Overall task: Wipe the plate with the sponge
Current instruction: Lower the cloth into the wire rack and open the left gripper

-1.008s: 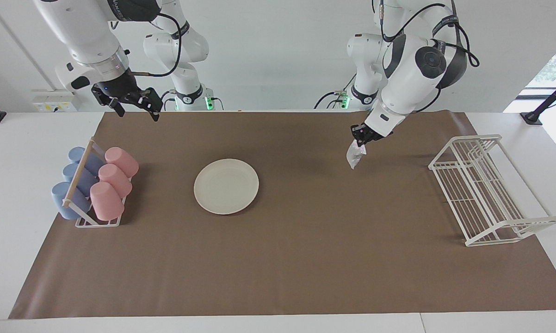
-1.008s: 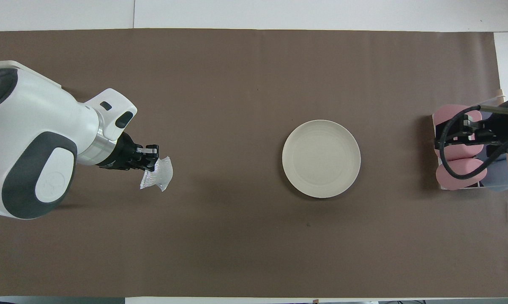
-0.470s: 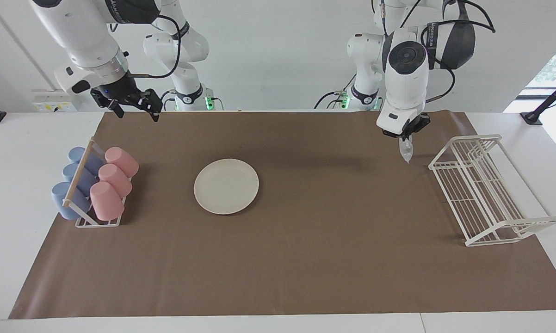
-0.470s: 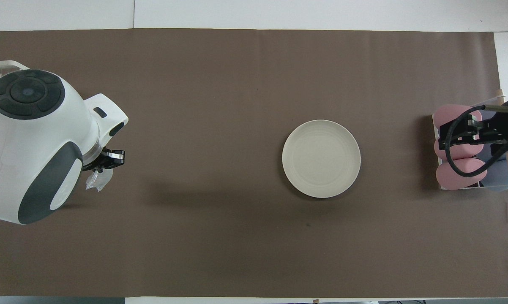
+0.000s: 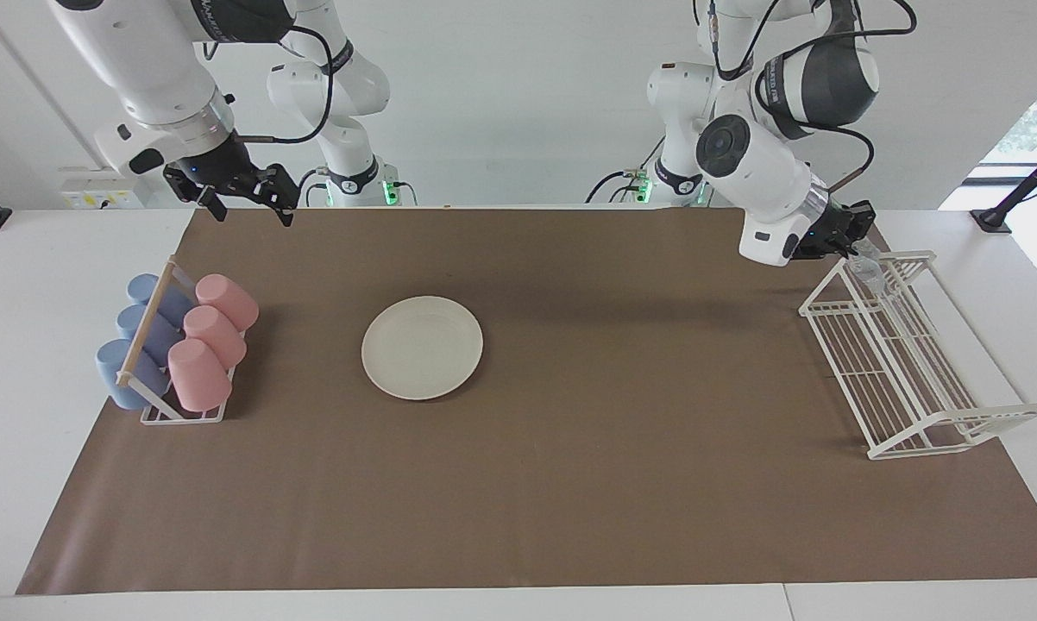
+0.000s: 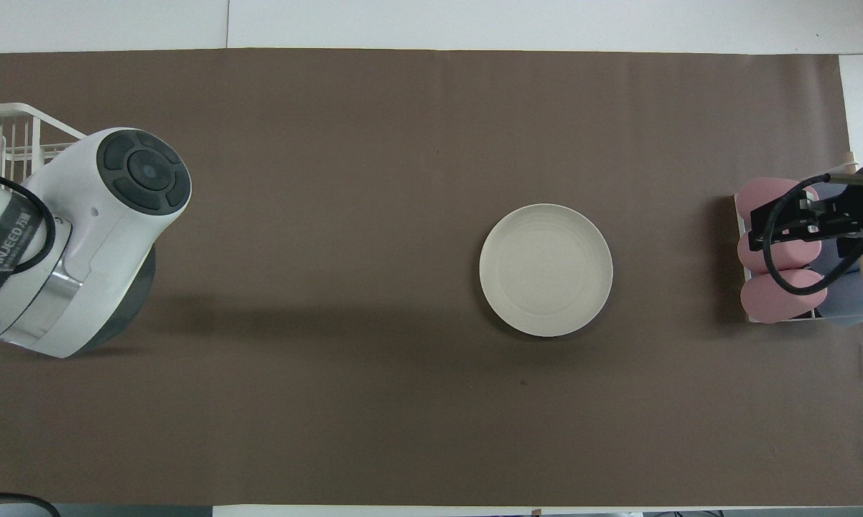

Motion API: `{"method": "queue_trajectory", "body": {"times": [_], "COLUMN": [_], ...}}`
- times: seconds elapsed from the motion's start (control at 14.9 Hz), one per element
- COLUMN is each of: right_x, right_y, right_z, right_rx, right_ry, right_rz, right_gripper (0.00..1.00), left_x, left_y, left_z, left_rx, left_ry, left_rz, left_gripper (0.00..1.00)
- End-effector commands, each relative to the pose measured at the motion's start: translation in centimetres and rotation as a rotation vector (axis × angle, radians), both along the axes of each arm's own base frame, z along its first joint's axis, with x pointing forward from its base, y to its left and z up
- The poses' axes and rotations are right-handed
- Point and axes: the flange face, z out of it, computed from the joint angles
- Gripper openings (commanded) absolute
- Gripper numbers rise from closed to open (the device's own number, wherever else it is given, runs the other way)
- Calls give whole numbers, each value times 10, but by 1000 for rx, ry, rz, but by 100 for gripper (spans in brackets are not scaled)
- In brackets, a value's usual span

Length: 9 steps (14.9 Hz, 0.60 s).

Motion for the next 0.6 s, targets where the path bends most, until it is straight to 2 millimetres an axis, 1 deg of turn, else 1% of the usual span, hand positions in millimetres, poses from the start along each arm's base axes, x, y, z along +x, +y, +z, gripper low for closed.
{"method": "queue_trajectory", "body": {"times": [0.0, 0.07, 0.13, 0.2, 0.27, 0.34, 0.4, 0.54], "right_x": [4, 3, 2, -1, -2, -3, -3, -3], "right_y": [-26, -27, -28, -32, -39, -52, -56, -57], "right_z": [-9, -18, -23, -25, -30, -31, -31, -31], "right_rx": [-10, -12, -12, -12, -8, -3, 1, 2], "right_ry": [-45, -84, -79, -63, -52, -50, -50, -51], "right_rz": [-2, -2, -5, -11, -9, 8, 23, 15], "right_gripper": [100, 100, 100, 100, 100, 100, 100, 100], "left_x": [31, 37, 43, 50, 54, 56, 58, 60], "left_y": [31, 40, 41, 40, 41, 47, 54, 51], "left_z": [-19, -23, -35, -57, -65, -66, -68, -75], "left_rx": [78, 77, 94, 138, 153, 155, 151, 117], "left_ry": [-27, -37, -24, 7, 13, 13, 5, -50], "left_rz": [-11, -27, -38, -59, -68, -65, -54, -66], "left_gripper": [0, 0, 0, 0, 0, 0, 0, 0]}}
